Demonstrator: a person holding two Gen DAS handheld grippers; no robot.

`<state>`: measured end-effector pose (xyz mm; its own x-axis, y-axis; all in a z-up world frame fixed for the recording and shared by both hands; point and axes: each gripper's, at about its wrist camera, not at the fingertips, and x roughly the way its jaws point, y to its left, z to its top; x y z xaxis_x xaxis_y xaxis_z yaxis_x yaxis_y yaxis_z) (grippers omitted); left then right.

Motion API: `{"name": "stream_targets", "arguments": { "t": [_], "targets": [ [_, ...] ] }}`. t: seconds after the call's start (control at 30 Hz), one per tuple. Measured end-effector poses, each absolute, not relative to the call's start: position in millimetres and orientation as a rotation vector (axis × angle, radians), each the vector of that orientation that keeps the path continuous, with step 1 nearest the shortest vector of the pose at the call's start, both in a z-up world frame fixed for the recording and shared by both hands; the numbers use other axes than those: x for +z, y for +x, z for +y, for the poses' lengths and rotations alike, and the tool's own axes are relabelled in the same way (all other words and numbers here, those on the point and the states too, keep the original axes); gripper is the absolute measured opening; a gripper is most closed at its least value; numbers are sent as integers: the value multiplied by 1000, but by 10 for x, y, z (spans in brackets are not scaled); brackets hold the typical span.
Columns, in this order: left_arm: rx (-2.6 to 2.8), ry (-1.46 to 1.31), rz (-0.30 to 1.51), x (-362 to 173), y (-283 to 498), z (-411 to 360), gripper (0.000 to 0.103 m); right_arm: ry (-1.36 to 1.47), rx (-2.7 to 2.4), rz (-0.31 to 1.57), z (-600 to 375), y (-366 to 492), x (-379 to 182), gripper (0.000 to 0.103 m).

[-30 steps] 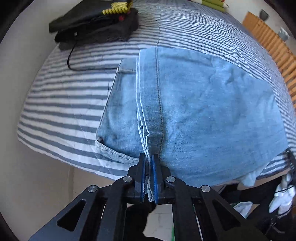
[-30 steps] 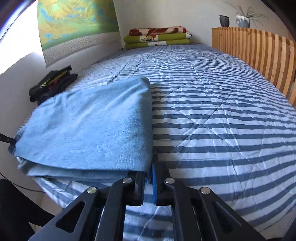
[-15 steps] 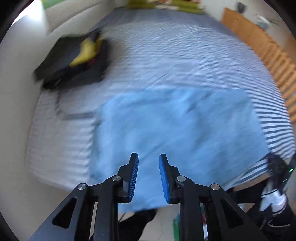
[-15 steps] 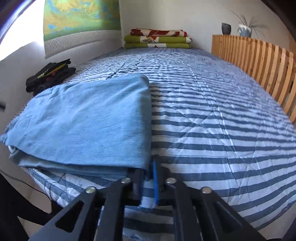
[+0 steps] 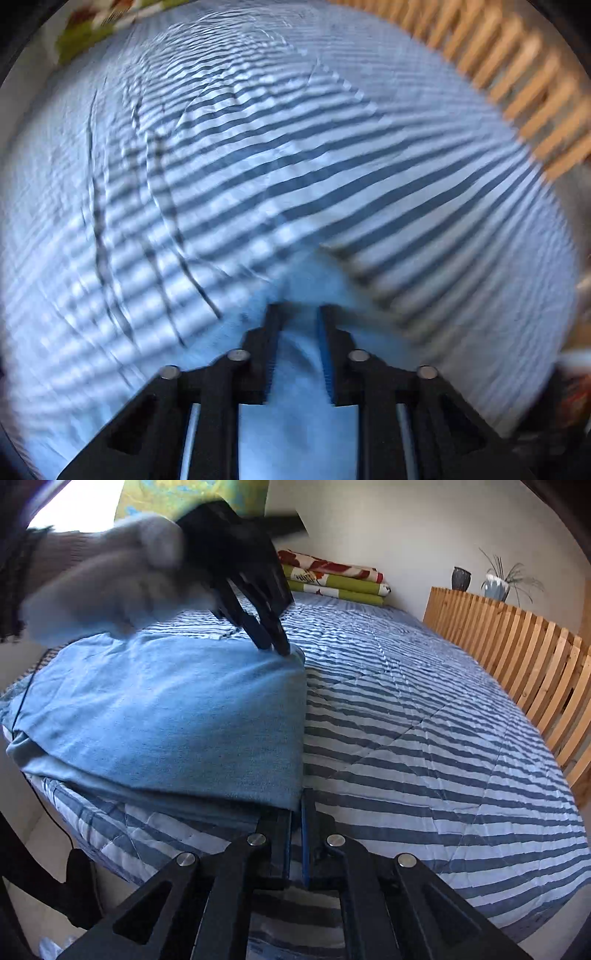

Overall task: Fold clothes
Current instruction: 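Grasp the folded jeans edge with the left tool while the right tool holds the opposite edge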

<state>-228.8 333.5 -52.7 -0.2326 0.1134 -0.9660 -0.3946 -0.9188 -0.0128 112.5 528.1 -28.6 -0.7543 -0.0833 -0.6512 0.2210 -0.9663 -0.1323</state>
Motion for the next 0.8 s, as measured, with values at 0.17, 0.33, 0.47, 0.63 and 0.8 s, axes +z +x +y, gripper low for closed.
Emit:
{"name": "stream_targets", "arguments": {
  "t": [0.17, 0.33, 0.47, 0.63, 0.8],
  "targets": [
    [2294, -1678, 242, -242, -2384, 3227, 35, 1039, -2763, 262, 5330, 1103, -287, 3],
    [2175, -1662, 220, -227, -2372, 3373, 73, 1002, -2771, 271, 5311, 1173, -281, 3],
    [2143, -1697, 331, -575, -2341, 3559, 66, 1016, -2750, 278, 5354, 1190, -305, 3],
    [2151, -1625, 327, -506, -2214, 3633, 38, 938, -2683, 177, 5529, 1313, -244, 3],
    [2175, -1599, 319, -390, -2176, 3617, 31, 957, -2549, -329, 6099, 1201, -174, 18]
  ]
}}
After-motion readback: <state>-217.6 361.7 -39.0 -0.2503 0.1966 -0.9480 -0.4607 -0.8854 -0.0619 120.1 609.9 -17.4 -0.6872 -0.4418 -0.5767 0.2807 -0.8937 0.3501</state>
